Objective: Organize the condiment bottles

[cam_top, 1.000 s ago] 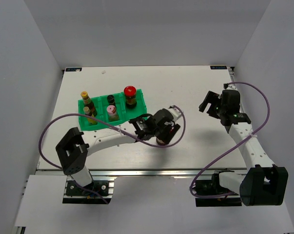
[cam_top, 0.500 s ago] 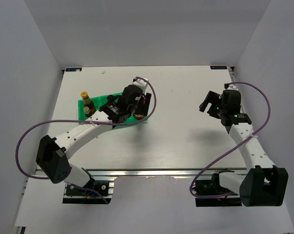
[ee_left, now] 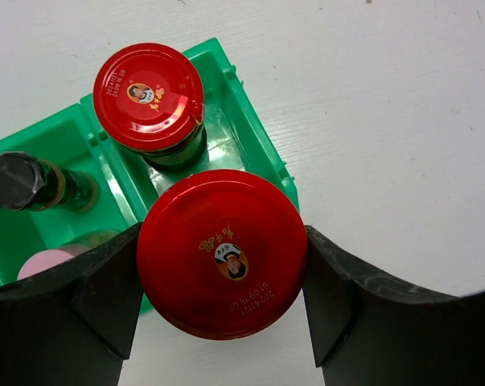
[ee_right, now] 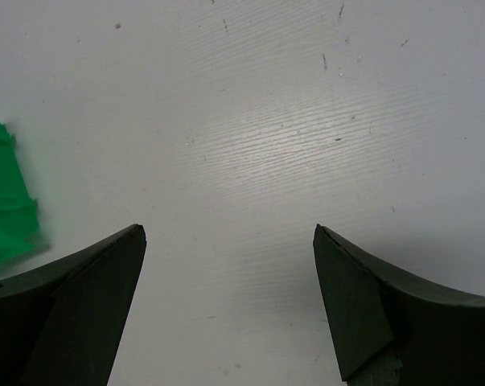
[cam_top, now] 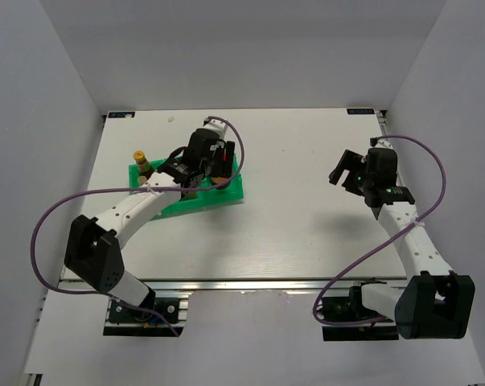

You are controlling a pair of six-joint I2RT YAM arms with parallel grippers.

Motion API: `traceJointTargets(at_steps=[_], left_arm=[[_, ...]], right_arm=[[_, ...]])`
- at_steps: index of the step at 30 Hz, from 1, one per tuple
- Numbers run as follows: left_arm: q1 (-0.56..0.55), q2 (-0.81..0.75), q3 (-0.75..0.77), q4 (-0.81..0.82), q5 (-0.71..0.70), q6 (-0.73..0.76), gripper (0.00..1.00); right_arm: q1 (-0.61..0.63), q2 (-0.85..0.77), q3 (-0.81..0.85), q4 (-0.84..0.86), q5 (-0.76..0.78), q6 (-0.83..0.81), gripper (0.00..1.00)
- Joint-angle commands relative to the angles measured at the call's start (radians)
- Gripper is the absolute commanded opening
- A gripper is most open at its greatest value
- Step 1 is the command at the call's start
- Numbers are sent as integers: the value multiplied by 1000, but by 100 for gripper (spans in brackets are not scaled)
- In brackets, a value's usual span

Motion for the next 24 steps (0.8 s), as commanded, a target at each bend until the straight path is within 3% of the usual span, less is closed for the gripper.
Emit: traceJointTargets(at_steps=[1, 11, 24], left_arm=[[15, -10, 76, 121, 49, 6, 38], [22, 73, 82, 155, -43, -1, 38], [55, 149, 101, 133, -43, -19, 40]], right_arm=[[-7, 12, -1, 40, -2, -16, 89], [-10, 38, 15, 40, -5, -19, 89], [-11, 81, 35, 35, -8, -25, 89]])
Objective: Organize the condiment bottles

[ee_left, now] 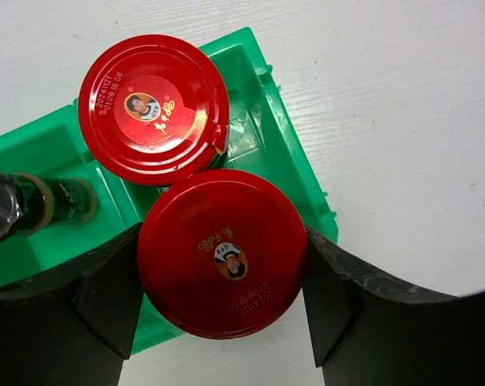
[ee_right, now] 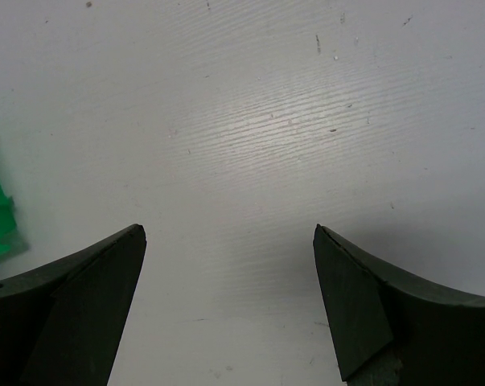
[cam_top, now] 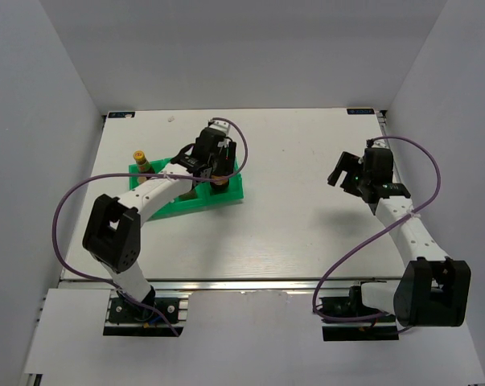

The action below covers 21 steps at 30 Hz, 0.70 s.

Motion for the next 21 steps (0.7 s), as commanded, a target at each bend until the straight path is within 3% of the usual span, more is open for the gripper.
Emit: traceJointTargets(at_steps=[1, 14, 17, 21], left_arm=[[13, -37, 47, 93, -23, -19, 41], [31, -6, 44, 70, 0, -65, 51], [31, -8, 41, 67, 1, -68, 60], [31, -3, 64, 36, -5, -68, 81]], right_arm=[[-5, 11, 37, 21, -4, -17, 89], [-6, 17, 40, 18, -12, -17, 89], [-6, 17, 40, 18, -17, -19, 89], [-6, 15, 40, 12, -17, -17, 89]])
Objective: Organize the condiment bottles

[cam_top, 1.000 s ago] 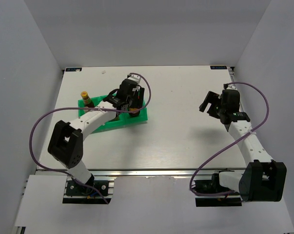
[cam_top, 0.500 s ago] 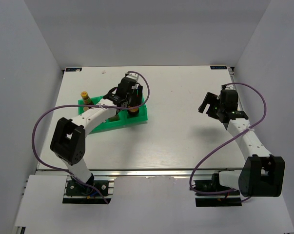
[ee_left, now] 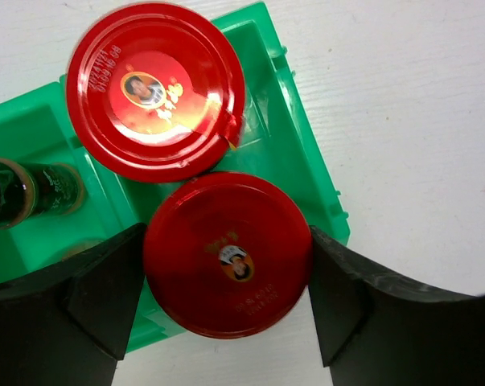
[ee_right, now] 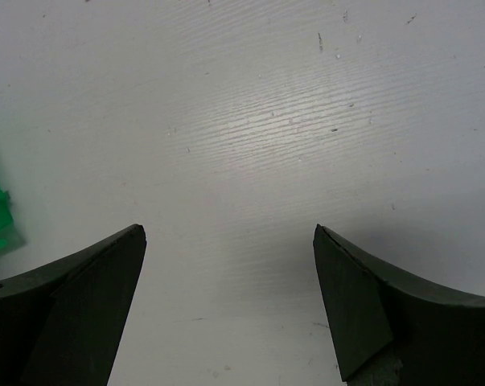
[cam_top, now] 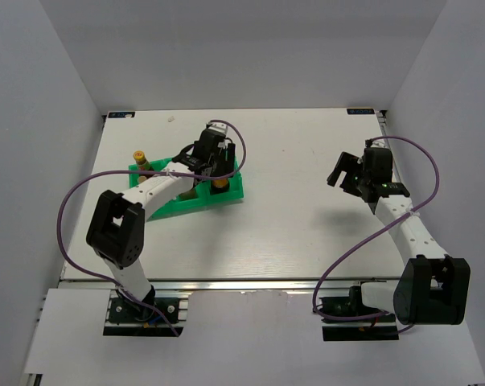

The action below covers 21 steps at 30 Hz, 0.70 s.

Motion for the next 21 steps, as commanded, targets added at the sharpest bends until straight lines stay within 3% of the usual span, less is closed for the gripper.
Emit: traceJointTargets(at_steps=[1, 5, 13, 17, 21], left_arm=[[12, -41, 70, 42, -18, -10, 87], [12, -55, 82, 29, -14, -10, 98], [12, -113, 96, -6, -20, -16, 98], [10, -214, 49, -76, -102, -87, 98], [12, -446, -105, -113, -176, -221, 98]], right_arm=[[-6, -2, 38, 11, -9, -9, 89], [-6, -12, 38, 4, -9, -7, 89], [-6, -38, 35, 4, -46, -11, 89], [-6, -77, 20, 21, -32, 0, 89], [-6, -97, 18, 23, -23, 23, 89]])
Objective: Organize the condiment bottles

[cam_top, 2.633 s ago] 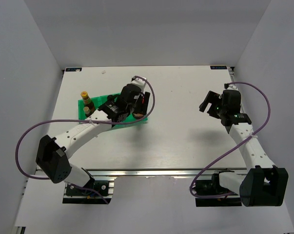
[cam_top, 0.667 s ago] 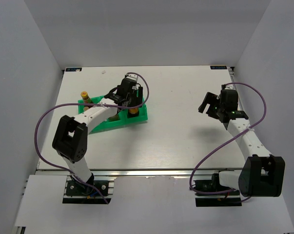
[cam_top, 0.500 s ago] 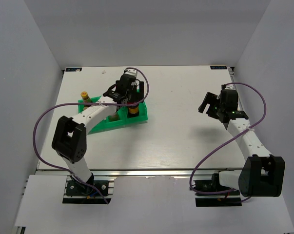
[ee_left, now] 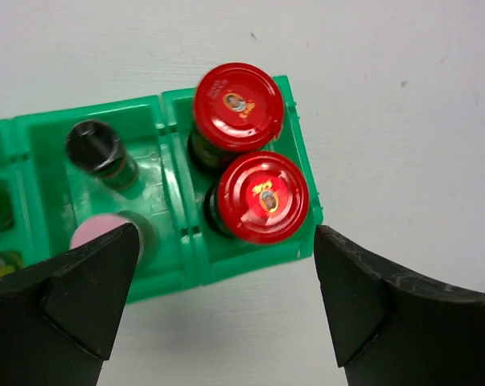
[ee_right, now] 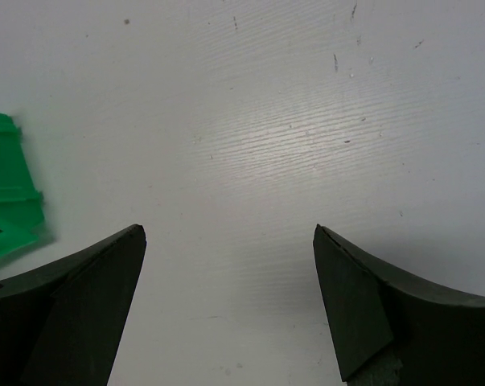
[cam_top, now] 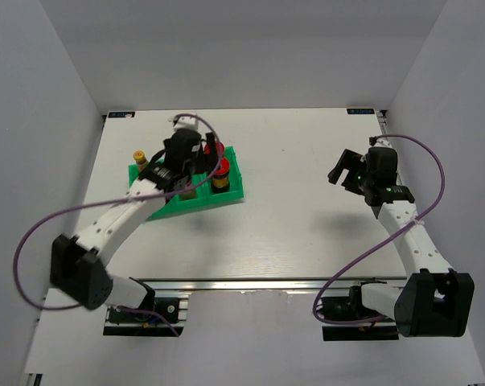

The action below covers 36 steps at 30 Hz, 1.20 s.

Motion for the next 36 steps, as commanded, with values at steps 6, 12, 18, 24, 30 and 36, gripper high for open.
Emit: traceJointTargets(at_steps=[6, 12, 18, 24, 30, 36], left_arm=[[5, -401, -259, -63, -79, -165, 98], [4, -403, -264, -74, -105, -171, 98], [5, -379, -242, -89, -173, -174, 98], [5, -392, -240, -84, -185, -162, 98], [5, -408, -259, -77, -191, -162, 98], [5, -395, -250, -86, -196, -161, 98]], right_arm=[[-6, -29, 32, 16, 16, 52, 89], [-6, -44, 31, 15, -29, 66, 90], [-6, -127, -15, 16, 32, 77, 89], [-6, -225, -68, 29, 89, 75, 89], [-6, -251, -71, 33, 86, 70, 89], [-6, -251, -72, 24, 89, 63, 89]])
